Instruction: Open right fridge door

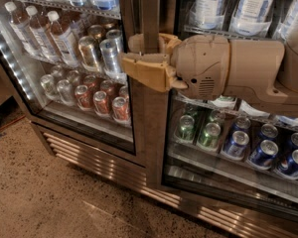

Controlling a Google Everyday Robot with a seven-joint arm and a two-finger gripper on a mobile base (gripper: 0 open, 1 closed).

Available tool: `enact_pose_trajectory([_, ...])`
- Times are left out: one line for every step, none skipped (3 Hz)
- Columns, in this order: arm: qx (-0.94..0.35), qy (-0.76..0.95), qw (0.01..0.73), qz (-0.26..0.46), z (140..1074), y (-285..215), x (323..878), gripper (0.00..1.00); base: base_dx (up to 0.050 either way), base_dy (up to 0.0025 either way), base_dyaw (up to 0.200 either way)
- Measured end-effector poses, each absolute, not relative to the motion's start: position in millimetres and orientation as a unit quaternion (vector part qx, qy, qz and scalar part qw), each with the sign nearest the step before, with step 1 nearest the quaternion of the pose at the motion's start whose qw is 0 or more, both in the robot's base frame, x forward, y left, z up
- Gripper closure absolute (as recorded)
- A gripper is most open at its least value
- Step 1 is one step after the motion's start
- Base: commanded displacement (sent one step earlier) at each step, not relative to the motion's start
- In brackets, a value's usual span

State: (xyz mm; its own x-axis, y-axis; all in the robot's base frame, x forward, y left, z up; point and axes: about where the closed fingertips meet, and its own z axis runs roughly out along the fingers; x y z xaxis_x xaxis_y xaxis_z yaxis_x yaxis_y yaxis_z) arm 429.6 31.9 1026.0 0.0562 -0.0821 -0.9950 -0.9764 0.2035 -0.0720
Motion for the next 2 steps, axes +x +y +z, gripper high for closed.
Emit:
enact_pose_trajectory([-0.48,0.551,0.546,0.41,1026.0,31.9,429.6,1.0,-0.05,0.00004,0.0])
enact_pose_trajectory([-0.48,0.551,0.546,0.41,1026.0,31.9,429.6,1.0,-0.05,-0.00005,0.0])
